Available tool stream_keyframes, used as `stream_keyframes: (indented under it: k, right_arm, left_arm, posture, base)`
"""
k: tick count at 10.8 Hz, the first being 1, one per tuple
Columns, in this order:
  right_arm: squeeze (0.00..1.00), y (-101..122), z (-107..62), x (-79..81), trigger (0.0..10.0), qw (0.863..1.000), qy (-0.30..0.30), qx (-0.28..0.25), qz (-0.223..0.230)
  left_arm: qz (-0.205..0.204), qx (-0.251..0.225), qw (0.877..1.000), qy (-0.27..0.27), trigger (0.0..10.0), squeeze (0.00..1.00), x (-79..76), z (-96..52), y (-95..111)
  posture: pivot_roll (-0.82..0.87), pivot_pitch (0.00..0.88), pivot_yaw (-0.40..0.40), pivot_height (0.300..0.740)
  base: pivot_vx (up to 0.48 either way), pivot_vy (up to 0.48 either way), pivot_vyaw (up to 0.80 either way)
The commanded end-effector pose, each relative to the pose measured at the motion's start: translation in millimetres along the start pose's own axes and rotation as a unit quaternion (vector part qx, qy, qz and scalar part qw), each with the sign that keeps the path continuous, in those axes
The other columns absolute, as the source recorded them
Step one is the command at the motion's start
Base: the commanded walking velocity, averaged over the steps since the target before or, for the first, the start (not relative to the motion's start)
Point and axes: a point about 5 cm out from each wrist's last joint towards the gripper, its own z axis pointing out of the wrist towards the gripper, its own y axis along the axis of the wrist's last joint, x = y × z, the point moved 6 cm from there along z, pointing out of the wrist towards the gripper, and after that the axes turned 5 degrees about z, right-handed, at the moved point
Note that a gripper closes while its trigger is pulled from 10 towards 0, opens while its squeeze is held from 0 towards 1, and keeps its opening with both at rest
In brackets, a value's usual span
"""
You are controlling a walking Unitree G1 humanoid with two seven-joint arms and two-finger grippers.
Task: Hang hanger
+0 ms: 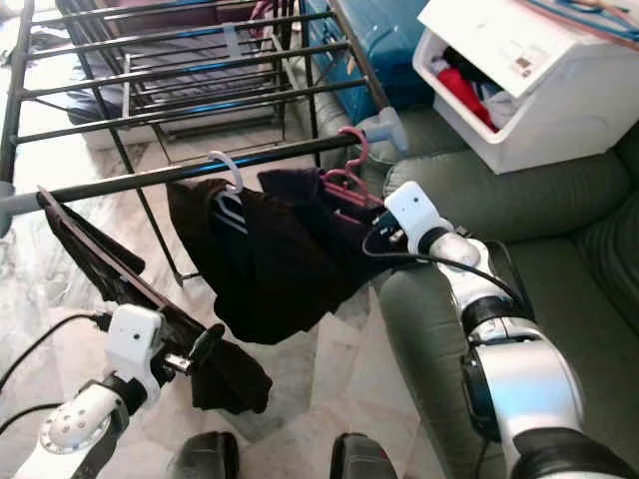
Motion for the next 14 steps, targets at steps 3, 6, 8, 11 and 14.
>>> stream_keyframes:
  k: [3,6,8,11,14]
  right_arm:
    - [0.0,16,8.6,12.7,0.0,0.999,0.034,-0.019,0.019]
    - [0.0,12,8.0,27.5,0.0,0.996,0.083,-0.009,0.027]
    - [0.0,2,6.6,28.3,0.0,0.996,0.083,0.013,0.024]
    - [0.0,-10,6.0,38.7,0.0,0.994,0.1,0.042,0.011]
    - [0.0,-4,8.4,44.6,0.0,0.994,0.108,0.028,0.019]
  left_arm:
    - [0.002,0.003,1.0,0.003,10.0,0.0,1.7,3.1,-4]
    - [-0.001,-0.001,1.0,-0.002,10.0,0.0,-4.6,8.7,-3]
    - [-0.001,-0.002,1.0,-0.004,10.0,0.0,-5.6,9.5,-4]
    - [0.002,0.004,1.0,-0.01,10.0,0.0,-5.8,10.7,-6]
    - [0.006,0.004,1.0,-0.014,10.0,0.0,-6.9,11.8,-6]
  posture:
    - [0.15,0.089,-0.033,0.74]
    - [0.13,0.082,-0.042,0.74]
    - [0.13,0.08,-0.042,0.74]
    - [0.13,0.081,-0.042,0.74]
    - [0.13,0.077,-0.04,0.74]
  base:
    - [0.0,0.0,0.0]
    - [0.0,0.0,0.0]
    - [0.0,0.0,0.0]
    - [0.0,0.0,0.0]
    - [0.0,0.0,0.0]
